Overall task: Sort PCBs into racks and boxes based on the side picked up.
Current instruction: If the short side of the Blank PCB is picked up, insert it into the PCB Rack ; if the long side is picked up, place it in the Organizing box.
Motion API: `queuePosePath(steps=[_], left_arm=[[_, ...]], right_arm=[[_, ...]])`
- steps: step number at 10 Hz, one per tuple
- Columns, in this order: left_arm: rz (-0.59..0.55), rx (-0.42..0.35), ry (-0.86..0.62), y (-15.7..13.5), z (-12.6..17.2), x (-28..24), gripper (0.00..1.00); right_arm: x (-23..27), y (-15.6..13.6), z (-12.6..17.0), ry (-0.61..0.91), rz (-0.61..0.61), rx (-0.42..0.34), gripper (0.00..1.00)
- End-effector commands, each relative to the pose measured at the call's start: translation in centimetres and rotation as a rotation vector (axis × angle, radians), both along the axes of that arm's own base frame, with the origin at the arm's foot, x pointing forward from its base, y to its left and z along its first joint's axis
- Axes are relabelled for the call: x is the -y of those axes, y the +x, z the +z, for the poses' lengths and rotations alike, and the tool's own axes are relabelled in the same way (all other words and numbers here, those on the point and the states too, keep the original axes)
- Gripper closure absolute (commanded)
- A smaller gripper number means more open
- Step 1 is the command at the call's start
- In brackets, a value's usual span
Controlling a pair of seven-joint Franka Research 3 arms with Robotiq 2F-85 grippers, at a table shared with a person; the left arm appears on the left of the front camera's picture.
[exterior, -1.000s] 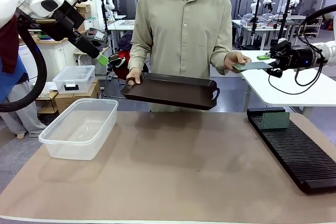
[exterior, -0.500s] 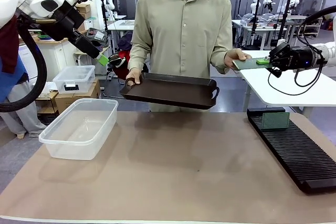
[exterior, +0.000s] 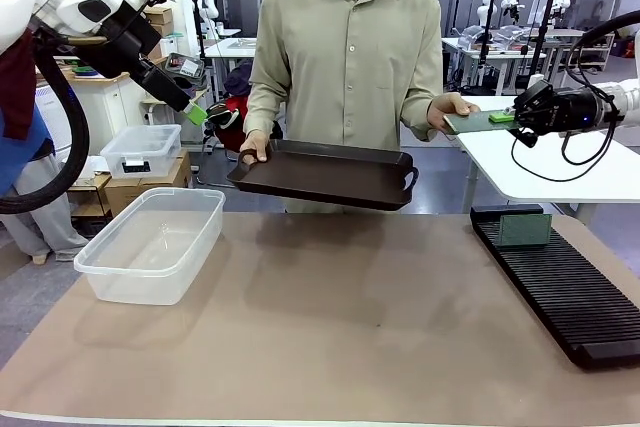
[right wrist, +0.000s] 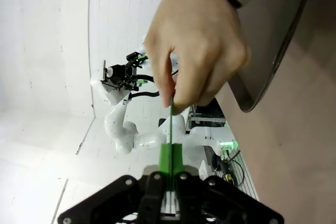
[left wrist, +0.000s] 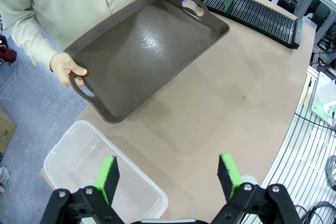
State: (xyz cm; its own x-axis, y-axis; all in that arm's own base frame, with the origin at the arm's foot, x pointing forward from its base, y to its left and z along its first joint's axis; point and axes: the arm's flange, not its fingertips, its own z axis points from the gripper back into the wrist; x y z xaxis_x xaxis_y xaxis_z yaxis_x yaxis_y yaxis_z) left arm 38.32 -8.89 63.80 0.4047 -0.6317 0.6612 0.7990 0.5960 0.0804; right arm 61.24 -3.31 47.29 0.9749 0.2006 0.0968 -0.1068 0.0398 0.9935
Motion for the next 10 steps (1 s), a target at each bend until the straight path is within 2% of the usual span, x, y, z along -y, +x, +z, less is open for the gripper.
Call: queuePosePath(steps=[1, 10], left_arm=[[-0.005, -0.009, -0.005, 0.01, -0.2, -0.1, 0.0], [-0.005, -0.009, -0.005, 0.01, -0.2, -0.1, 0.0]], right_arm=[[-0.1, -0.05, -0.06, 0.007, 0.002, -0.002, 1.0], [-0.1, -0.05, -0.06, 0.007, 0.002, -0.002, 1.0]])
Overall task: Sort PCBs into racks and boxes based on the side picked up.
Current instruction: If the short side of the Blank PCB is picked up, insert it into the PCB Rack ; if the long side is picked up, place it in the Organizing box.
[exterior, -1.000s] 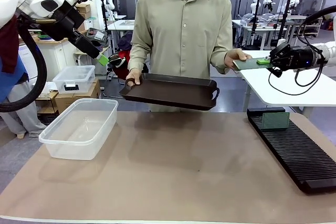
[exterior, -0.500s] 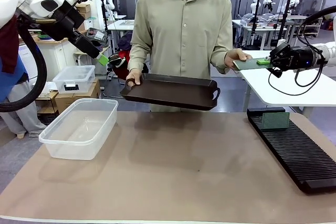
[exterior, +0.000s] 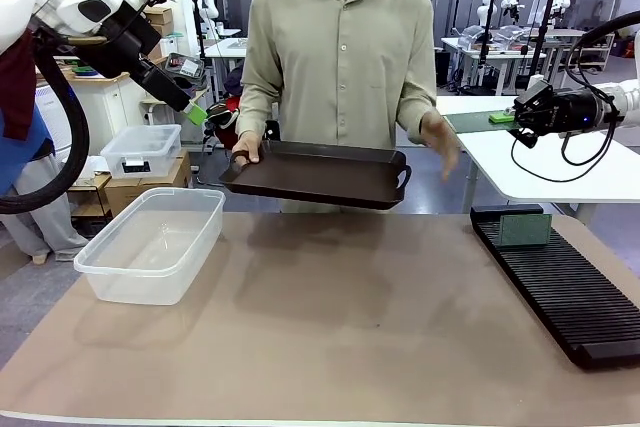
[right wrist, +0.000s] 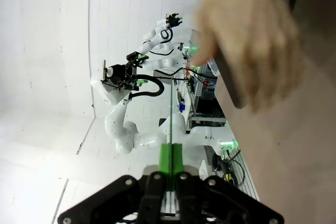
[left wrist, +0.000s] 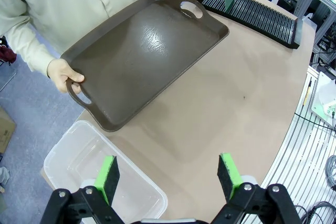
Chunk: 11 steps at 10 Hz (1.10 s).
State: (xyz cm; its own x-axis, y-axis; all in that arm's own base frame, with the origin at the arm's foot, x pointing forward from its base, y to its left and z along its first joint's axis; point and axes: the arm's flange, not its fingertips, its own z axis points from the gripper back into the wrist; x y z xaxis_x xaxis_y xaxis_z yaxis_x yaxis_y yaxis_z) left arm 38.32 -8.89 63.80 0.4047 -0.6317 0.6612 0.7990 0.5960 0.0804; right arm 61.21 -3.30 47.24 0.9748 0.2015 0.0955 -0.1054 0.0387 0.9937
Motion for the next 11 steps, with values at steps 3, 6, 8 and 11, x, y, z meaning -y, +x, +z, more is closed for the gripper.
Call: queuePosePath(steps=[3, 6, 8, 11], left_arm=[[-0.005, -0.009, -0.005, 0.0, -0.2, -0.1, 0.0], [-0.005, -0.009, -0.005, 0.0, -0.2, -0.1, 0.0], [-0.005, -0.009, -0.005, 0.0, -0.2, -0.1, 0.0], [-0.005, -0.009, -0.005, 0.0, -0.2, -0.1, 0.0]], right_arm=[[-0.1, 0.0, 0.0, 0.006, 0.0, -0.001, 1.0], [-0.1, 0.0, 0.0, 0.006, 0.0, -0.001, 1.0], [0.0, 0.0, 0.0, 0.0, 0.0, 0.0, 0.98], [2.1, -2.1, 2.1, -0.016, 0.054, 0.182, 0.98]])
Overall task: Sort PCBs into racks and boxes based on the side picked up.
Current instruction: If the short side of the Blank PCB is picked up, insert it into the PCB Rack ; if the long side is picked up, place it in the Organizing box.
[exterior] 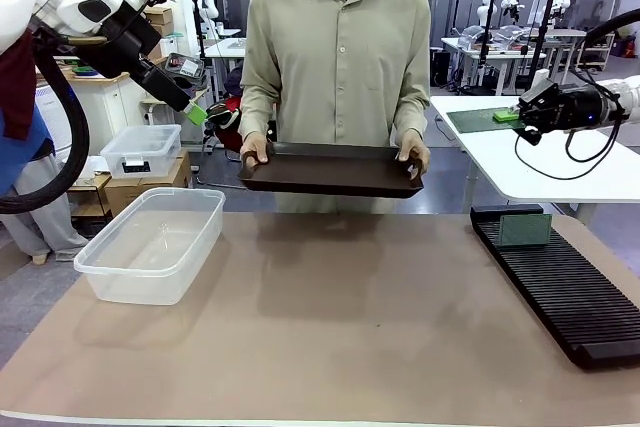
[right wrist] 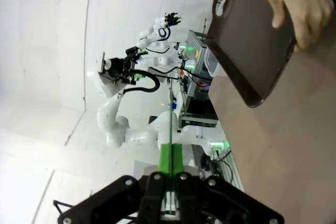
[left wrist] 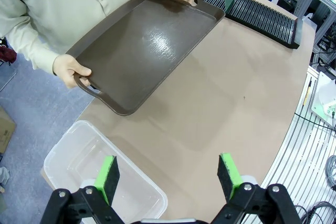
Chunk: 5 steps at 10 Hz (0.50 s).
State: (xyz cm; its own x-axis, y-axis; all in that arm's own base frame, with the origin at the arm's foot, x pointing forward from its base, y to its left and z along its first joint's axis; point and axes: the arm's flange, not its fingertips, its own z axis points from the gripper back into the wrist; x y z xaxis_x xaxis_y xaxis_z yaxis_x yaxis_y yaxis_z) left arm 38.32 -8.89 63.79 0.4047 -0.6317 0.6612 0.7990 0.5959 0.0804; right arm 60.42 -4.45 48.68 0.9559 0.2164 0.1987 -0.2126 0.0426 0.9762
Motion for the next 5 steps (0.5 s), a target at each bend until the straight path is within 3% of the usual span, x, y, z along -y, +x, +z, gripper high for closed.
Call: queuePosePath(steps=[1, 5], left_arm=[[-0.005, -0.009, -0.005, 0.0, -0.2, -0.1, 0.0], [-0.005, -0.009, -0.005, 0.0, -0.2, -0.1, 0.0]], right_arm=[[2.0, -2.4, 1.7, -0.009, 0.08, 0.167, 0.98], [6.5, -6.5, 3.3, -0.169, 0.123, 0.527, 0.98]])
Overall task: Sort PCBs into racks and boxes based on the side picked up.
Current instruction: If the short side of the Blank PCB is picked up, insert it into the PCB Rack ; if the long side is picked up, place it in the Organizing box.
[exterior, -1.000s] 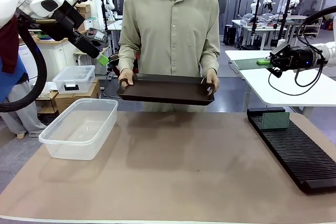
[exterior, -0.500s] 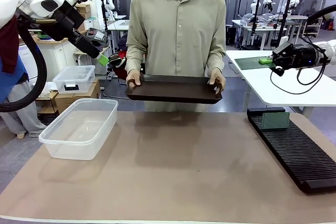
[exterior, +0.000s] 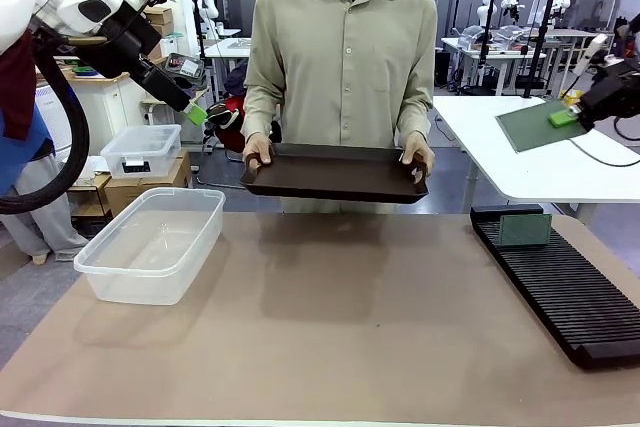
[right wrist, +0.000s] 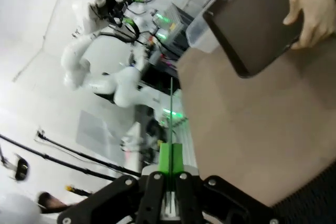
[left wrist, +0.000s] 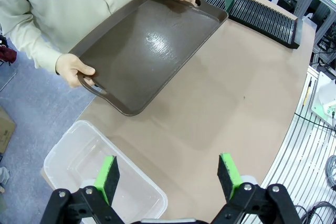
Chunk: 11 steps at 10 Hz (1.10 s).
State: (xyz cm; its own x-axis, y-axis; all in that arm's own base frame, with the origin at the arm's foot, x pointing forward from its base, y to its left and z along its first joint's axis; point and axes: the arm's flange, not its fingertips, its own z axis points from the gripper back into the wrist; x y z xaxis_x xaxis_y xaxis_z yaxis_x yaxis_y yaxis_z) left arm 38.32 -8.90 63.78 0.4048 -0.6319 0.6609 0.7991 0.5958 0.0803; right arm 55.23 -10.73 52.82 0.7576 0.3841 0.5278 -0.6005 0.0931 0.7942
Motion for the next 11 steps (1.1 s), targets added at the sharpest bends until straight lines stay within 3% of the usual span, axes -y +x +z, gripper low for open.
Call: queuePosePath(steps=[1, 4, 6, 7, 8, 11], left_arm=[[-0.005, -0.008, -0.005, 0.0, -0.2, -0.1, 0.0], [-0.005, -0.008, -0.005, 0.0, -0.2, -0.1, 0.0], [-0.005, -0.008, -0.005, 0.0, -0.2, -0.1, 0.0], [-0.005, -0.008, -0.005, 0.0, -0.2, -0.1, 0.0], [-0.005, -0.008, -0.005, 0.0, -0.2, -0.1, 0.0], [-0.005, -0.008, -0.005, 0.0, -0.2, -0.1, 0.0]], right_arm=[[1.1, -1.9, -1.1, -0.101, -0.054, 0.194, 0.98], [3.8, -4.4, -3.3, -0.248, 0.013, 0.372, 0.98], [4.9, -4.6, -4.9, -0.307, 0.028, 0.359, 0.98], [5.1, -4.2, -5.6, -0.282, 0.013, 0.315, 0.98], [5.4, -3.8, -3.8, -0.282, 0.036, 0.356, 0.98], [5.5, -3.9, -4.9, -0.286, 0.031, 0.344, 0.98]])
